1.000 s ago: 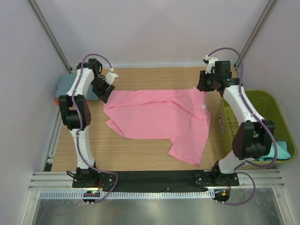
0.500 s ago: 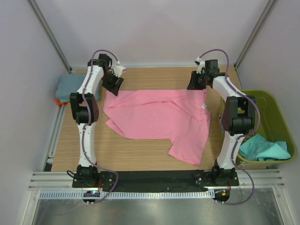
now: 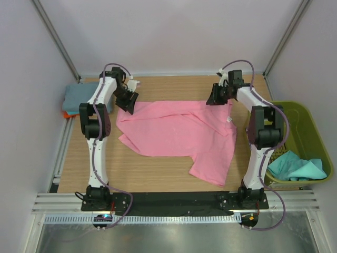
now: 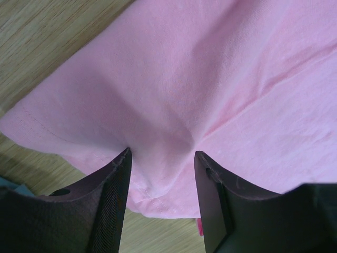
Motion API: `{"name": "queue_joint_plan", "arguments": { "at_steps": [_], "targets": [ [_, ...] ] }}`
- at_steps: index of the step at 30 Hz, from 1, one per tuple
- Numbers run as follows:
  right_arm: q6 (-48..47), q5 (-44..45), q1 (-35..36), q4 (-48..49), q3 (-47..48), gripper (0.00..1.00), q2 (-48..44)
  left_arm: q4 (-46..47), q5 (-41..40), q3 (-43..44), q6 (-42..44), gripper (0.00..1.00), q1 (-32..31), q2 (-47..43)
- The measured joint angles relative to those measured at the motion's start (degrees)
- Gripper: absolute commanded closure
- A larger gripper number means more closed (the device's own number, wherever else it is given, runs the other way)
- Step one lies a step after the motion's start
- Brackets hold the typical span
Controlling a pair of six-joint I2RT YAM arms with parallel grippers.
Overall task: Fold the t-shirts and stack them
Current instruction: Fold the tshirt
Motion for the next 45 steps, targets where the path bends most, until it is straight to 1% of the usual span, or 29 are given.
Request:
{"name": "queue_joint_plan", "arguments": {
  "at_steps": [21,31,40,42,43,44,45],
  "targets": [
    [-1.4,1.9,0.0,-0.5,-2.4,0.67,2.9,0.0,0.0,-0.4,-1.0,0.50,0.4,1.4],
    [-2.5,3.1,0.0,-0.9,-1.7,0.64,3.6,-0.1,0.2,-0.9,-1.2,0.51,0.4,1.4],
    [-3.2,3.0,0.0,-0.8,0.3,0.63,5.1,0.0,0.5,-0.9,-2.2,0.51,0.4,1.4],
    [-3.2,2.9,0.0,-0.7,0.5,0.66,6.0,0.0,0.6,-0.9,-2.5,0.51,0.4,1.4],
    [-3.1,2.4,0.0,-0.7,0.7,0.68,6.4,0.0,0.7,-0.9,-2.6,0.51,0.4,1.4],
    [-3.1,2.3,-0.1,-0.7,1.0,0.79,6.6,-0.1,0.7,-0.9,-2.6,0.51,0.4,1.4],
    [-3.3,2.3,-0.1,-0.6,1.2,0.84,6.7,0.0,0.7,-0.9,-2.7,0.51,0.4,1.4]
  ]
}}
